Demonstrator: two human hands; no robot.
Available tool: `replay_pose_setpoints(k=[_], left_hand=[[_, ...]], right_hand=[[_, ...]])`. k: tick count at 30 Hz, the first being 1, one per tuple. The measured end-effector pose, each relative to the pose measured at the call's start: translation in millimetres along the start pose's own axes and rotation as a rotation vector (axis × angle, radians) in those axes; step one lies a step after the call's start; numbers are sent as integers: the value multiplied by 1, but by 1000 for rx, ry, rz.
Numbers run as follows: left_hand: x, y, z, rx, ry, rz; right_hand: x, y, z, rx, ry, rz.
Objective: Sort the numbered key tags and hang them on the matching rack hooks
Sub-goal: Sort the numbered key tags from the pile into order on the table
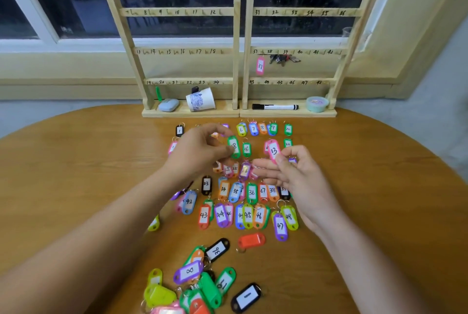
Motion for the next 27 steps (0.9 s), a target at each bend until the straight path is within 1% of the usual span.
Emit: replay_pose_setpoints(k=[2,5,7,10,12,19,27], left_hand=[[4,-21,13,5,-114,38],[4,-50,34,18,-190,45],[0,-67,45,15,-245,16],[-5,-85,57,5,-321,-7],[-8,-92,63,-9,-330,-26],[-15,-103,78,-48,-426,-92],[-14,-103,84,-52,-515,-60]], right_hand=[[1,-3,-8,42,-17,-9],[6,-10,-20,117,-41,2],[14,-15,-32,211,-41,25],[24,-19,-57,399,-12,60],[26,-19,-68,466,-14,60],[32,-22,-67,464,-35,42],[26,-18,-65,440,-27,20]])
Point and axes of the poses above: each hand's wrist, its own y-axis away from the middle knuckle, its own z-axis out of the palm, x = y × z, the point moved 9 cm from there along -y, towards the middle knuckle, and after that the axes turned 14 degrees about y, right-handed, at the moved point
